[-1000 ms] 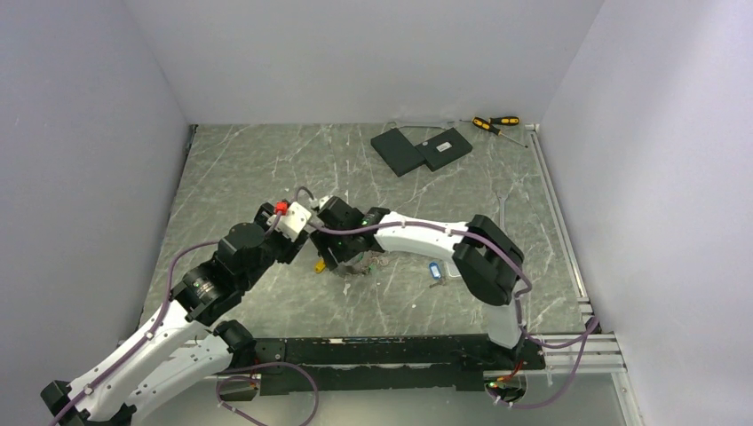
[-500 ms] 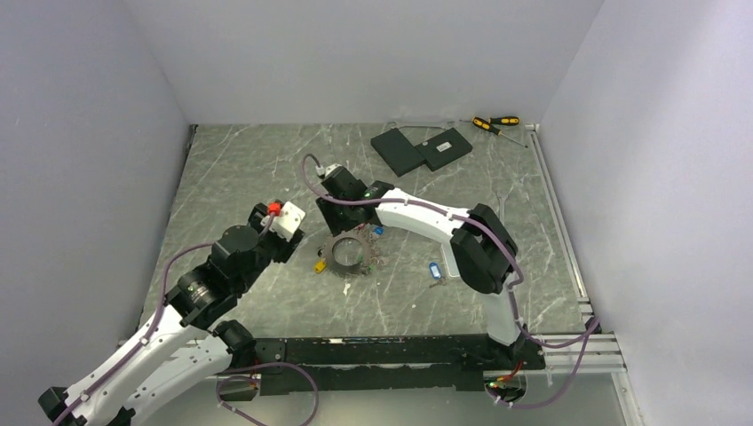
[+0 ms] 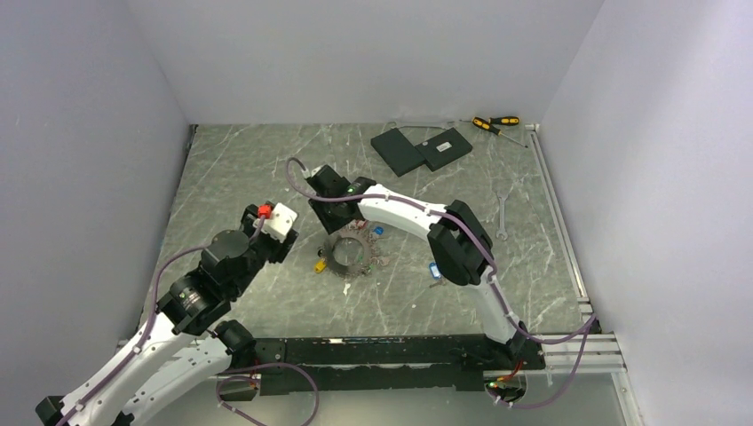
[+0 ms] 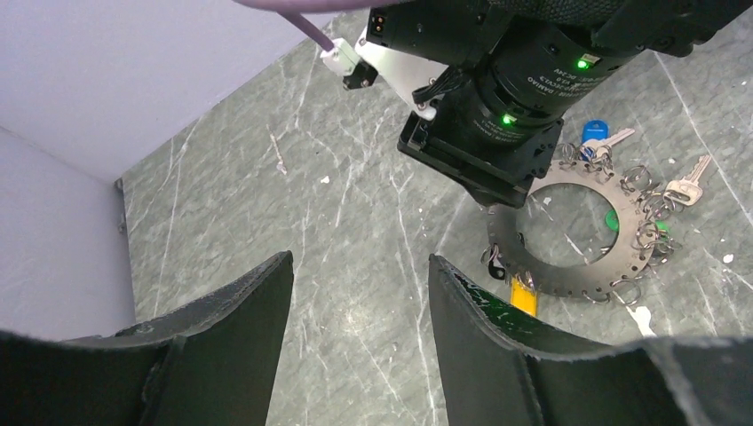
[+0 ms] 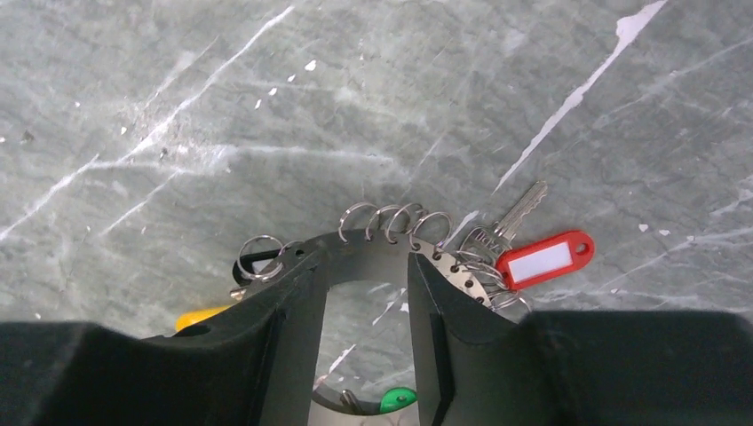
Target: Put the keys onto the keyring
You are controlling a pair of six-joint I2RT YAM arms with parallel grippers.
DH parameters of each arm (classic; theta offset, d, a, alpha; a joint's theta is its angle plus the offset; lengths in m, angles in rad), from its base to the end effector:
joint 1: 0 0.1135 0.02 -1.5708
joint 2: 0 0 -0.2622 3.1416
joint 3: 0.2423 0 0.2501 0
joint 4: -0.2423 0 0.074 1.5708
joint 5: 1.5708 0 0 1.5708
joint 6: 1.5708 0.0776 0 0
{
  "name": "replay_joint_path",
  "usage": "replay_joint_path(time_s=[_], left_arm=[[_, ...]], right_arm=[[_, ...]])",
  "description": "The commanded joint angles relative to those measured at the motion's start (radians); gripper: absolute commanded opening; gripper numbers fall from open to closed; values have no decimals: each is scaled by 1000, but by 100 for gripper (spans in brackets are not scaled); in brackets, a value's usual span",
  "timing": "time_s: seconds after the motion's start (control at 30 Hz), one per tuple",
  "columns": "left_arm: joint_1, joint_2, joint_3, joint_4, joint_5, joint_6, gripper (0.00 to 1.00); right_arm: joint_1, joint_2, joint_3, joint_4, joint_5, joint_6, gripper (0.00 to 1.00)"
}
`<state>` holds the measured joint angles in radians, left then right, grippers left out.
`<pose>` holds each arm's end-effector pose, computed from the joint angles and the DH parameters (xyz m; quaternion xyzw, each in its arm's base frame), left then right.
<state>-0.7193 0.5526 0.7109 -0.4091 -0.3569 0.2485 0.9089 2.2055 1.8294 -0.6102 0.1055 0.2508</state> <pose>0.1452 -0.0911 0.3123 0.2654 0.7388 -0.0044 0.6194 0.3179 0.3947 0.1652 -0.2946 0.9099 0.1154 0.2683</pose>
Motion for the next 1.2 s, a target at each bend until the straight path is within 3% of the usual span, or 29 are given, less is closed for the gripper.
replay_joint_path(time_s=[0.0, 0.23, 0.5, 0.57, 0.83, 0.93, 1.07, 1.17], left_arm=[[6, -18, 15, 28, -13, -3, 62], [7, -9, -34, 70, -21, 35, 69], [6, 35, -108, 138, -4, 66, 77], [10, 107, -113, 149, 89, 108, 81], [139, 471, 67, 69, 351, 261, 76], [170, 567, 103, 40, 417, 364, 75], [255, 677, 149, -1, 638, 418, 74], [303, 766, 179, -46, 723, 462, 74]], right_arm=[[15, -58, -33, 45, -99, -115, 43], [-3, -127, -127, 139, -87, -232, 51], [-148, -316, -373, 216, -46, -51, 55], [-165, -390, -472, 252, -31, -31, 55], [-178, -622, -755, 342, -5, 6, 56], [-182, -704, -824, 369, -8, 10, 56], [-185, -803, -894, 398, -56, 6, 57], [-185, -858, -932, 409, -77, 1, 57]])
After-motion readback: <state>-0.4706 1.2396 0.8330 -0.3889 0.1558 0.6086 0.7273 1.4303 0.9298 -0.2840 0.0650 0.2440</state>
